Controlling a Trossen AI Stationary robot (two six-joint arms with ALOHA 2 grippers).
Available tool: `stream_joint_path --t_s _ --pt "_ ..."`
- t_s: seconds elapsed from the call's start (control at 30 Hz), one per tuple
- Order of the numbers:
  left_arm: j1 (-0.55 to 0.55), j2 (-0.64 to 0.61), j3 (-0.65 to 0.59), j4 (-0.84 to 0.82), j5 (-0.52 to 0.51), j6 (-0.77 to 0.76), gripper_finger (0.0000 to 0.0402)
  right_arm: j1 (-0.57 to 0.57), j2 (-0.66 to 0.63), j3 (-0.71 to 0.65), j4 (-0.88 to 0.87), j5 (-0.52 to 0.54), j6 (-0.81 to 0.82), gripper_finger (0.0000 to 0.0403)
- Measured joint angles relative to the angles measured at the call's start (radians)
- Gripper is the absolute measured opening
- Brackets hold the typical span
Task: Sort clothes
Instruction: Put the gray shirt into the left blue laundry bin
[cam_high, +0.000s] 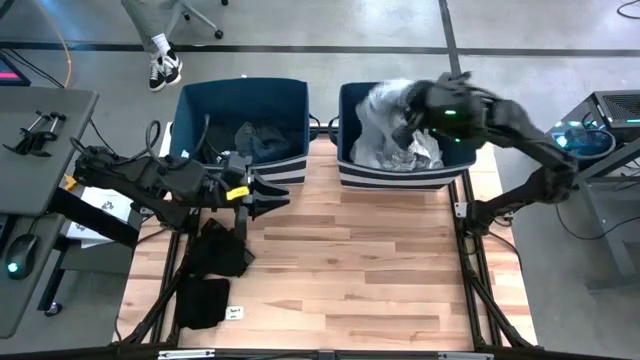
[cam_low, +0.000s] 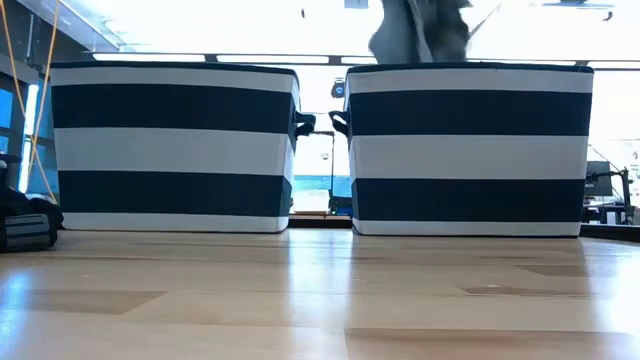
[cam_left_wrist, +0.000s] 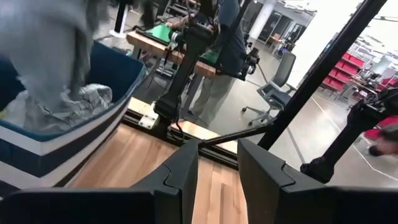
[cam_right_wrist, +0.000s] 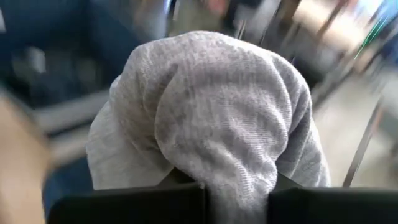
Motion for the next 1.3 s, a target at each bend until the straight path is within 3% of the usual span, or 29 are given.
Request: stream_joint_path --t_s 0.13,0.3,0.47,0.6,0.77,0.87,0.97,1.13,1.3 --pt "-0.008 0.006 0.0 0.004 -0.01 -0.004 0.0095 -0.151 -0.003 -0.235 -0.09 -0.162 0.16 0.0012" --pt "-0.008 0.009 0.0 -0.004 -0.011 -0.009 0.0095 -0.31 0.01 -0.608 0.026 -0.271 0.27 0.0014" --pt "-0.008 0.009 0.0 -0.03 -0.011 -0.021 0.0094 -0.423 0.018 -0.793 0.095 -0.382 0.364 0.0066" --pt "-0.008 0.011 0.0 -0.095 -0.011 -0.067 0.0094 -0.473 0.017 -0.771 0.069 -0.449 0.403 0.0141" --pt "-0.008 0.011 0.0 -0.174 -0.01 -0.145 0.0094 -0.504 0.019 -0.571 -0.098 -0.521 0.37 0.0218" --pt "-0.011 0.011 0.0 -0.199 -0.011 -0.179 0.0094 -0.512 0.02 -0.436 -0.32 -0.532 0.414 0.0237" --pt "-0.013 0.011 0.0 -0.222 -0.011 -0.207 0.0094 -0.516 0.017 -0.32 -0.432 -0.522 0.433 0.0239" --pt "-0.026 0.011 0.0 -0.263 -0.011 -0.258 0.0094 -0.495 0.017 -0.258 -0.273 -0.466 0.386 0.024" --pt "-0.064 0.011 0.0 -0.401 -0.008 -0.357 0.0094 -0.491 0.03 -0.385 -0.005 -0.517 0.388 0.024"
